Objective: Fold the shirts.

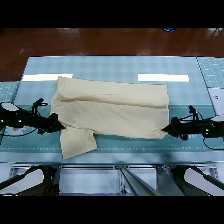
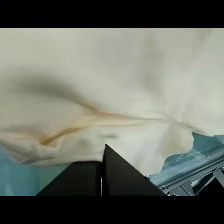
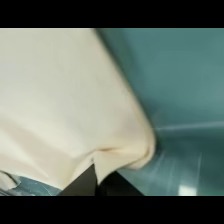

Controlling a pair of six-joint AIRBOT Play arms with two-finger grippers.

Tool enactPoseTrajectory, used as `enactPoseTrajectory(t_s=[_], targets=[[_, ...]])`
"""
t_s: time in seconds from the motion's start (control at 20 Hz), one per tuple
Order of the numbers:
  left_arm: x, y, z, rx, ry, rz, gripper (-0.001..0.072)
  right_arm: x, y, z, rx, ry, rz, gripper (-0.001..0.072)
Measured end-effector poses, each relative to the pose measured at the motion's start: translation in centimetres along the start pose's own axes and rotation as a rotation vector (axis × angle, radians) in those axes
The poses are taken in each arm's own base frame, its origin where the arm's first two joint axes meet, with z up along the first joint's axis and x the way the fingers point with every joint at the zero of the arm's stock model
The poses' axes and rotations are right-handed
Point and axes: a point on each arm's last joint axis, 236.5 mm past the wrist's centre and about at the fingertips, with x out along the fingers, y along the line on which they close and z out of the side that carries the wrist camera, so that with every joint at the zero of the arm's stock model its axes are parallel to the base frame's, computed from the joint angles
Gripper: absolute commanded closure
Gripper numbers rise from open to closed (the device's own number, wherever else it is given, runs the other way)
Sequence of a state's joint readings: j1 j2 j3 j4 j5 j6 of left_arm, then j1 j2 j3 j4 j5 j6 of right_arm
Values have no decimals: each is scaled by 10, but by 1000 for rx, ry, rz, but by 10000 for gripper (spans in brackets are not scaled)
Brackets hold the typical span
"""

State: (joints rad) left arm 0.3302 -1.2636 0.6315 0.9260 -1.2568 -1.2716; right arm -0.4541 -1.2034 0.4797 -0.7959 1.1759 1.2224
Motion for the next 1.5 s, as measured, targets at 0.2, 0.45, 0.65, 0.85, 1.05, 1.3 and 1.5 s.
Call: enactPoseTrajectory(t_s=[0.2,0.45,0.65,0.85,1.05,1.3,1.5], targets=[[-31,-27,33,71,-86,-29,683,-25,32,27,-120,-47,30,687],[-67,-70,89,113,-229,-101,683,-52,67,65,-205,-120,53,687],[-78,-94,138,117,-275,-127,683,-52,88,98,-243,-140,70,687],[-81,-116,185,115,-293,-144,683,-50,101,136,-237,-164,82,687],[-74,-128,222,114,-286,-157,683,-48,108,169,-230,-179,100,687],[-43,-122,244,95,-245,-153,208,-33,106,202,-175,-204,139,299],[-34,-114,247,72,-217,-154,202,-35,103,220,-149,-238,162,298]])
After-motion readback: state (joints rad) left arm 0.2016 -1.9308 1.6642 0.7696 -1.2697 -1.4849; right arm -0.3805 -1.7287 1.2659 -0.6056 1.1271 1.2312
